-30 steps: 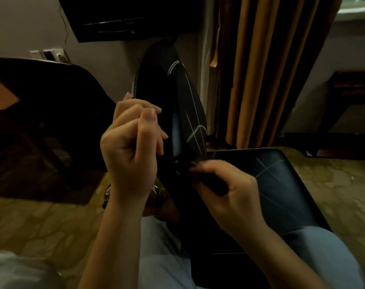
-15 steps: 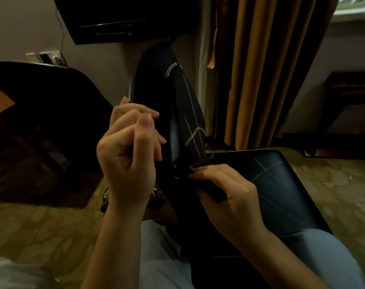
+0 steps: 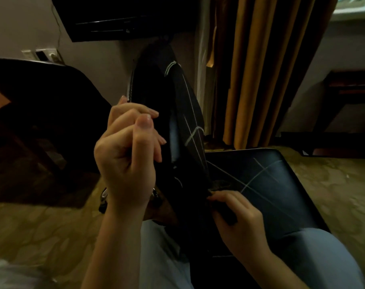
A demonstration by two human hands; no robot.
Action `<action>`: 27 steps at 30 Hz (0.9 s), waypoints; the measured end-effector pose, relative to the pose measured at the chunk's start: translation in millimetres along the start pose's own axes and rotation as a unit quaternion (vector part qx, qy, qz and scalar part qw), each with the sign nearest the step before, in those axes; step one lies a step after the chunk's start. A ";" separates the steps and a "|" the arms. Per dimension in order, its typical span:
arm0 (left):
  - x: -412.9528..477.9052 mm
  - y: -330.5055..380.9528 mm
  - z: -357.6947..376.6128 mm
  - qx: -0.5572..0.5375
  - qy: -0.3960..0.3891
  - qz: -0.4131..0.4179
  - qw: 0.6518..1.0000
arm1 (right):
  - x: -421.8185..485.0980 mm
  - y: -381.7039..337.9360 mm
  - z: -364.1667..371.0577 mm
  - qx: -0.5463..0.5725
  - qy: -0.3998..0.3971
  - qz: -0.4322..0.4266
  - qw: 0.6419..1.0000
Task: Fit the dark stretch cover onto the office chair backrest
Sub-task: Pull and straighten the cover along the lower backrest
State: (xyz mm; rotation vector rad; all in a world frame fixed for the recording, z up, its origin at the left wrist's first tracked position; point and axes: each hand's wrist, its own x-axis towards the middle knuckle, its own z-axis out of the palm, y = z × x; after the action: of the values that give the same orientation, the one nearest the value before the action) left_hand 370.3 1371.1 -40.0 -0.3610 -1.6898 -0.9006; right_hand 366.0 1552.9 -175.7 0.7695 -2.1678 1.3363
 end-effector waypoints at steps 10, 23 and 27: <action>1.3 2.7 -1.1 -0.001 -0.009 -0.005 1.000 | 39.1 -31.5 -7.4 0.014 -0.006 -0.064 0.998; 2.0 5.0 -0.7 0.046 -0.019 0.024 0.998 | -23.3 23.4 -3.5 -0.021 -0.041 0.079 0.996; -0.4 8.2 -10.0 0.151 -0.057 0.108 0.981 | -19.5 30.4 -12.5 -0.035 -0.083 0.091 0.992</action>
State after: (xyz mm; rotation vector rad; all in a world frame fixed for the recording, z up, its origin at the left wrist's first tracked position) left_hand 382.7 1369.3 -36.6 -0.3854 -1.8195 -0.4614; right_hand 360.9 1579.5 -202.7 0.6907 -2.4539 1.3148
